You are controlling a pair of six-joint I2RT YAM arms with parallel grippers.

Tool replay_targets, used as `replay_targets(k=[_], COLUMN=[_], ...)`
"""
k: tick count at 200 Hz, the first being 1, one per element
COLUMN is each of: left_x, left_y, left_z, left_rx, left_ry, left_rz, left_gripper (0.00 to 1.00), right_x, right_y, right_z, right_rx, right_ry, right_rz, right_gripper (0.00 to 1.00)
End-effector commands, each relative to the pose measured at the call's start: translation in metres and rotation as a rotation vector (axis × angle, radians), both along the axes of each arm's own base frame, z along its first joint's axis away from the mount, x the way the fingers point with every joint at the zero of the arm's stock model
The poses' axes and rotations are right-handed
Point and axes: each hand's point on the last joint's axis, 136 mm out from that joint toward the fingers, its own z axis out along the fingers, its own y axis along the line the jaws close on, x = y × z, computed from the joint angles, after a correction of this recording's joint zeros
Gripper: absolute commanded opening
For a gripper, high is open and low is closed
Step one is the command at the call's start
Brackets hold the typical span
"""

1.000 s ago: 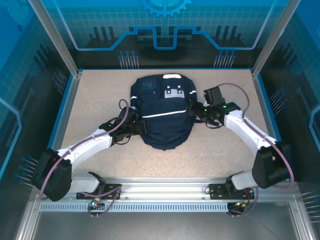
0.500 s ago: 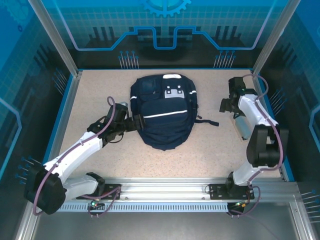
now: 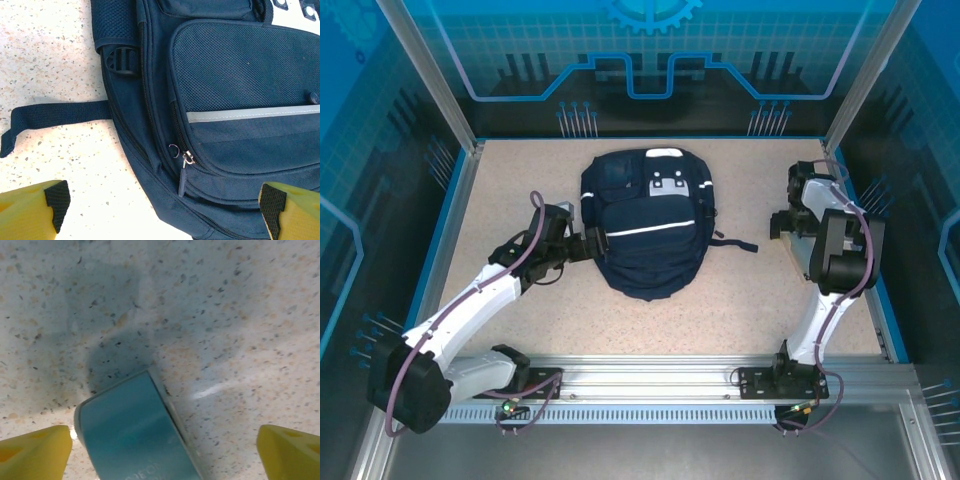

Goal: Pack books, pencil case, and school supplies into a backpack

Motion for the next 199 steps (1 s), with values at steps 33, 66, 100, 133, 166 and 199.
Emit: replay_targets(k=[33, 66, 100, 133, 166, 199], left_x=[0.000, 0.000, 0.001, 0.001, 0.002, 0.006], left_y=[0.004, 0.009, 0.009, 0.008, 0.004, -0.009], left_z=[0.006, 0.006, 0.005, 0.006, 0.010, 0.020], left_rx=[0.015, 0.030, 0.023, 0.026, 0.032, -0.024], left_ry=[-0.012, -0.017, -0.014, -0.011, -0.010, -0.028], left_rz=[-0.007, 0.017, 0.019, 0.008, -0.014, -0.060], left_gripper=[0.99, 0.99, 0.99, 0.99, 0.99, 0.99], right_x=[-0.006, -0.009, -0.012, -0.027, -0.042, -0.050], right_y=[0.018, 0.025, 0.038, 0.032, 0.050, 0.058], right_z=[-0.013, -0.012, -0.011, -0.002, 0.013, 0.013], right_rx=[0.138, 0.172, 0.225, 0.163, 0.224, 0.217], right_ry=[0.059, 0.054, 0.049, 0.065, 0.017, 0.009], right_rz=[-0.033, -0.066, -0.098, -0.135, -0.111, -0.099], right_gripper=[0.58, 0.38, 0.33, 0.66, 0.66, 0.57])
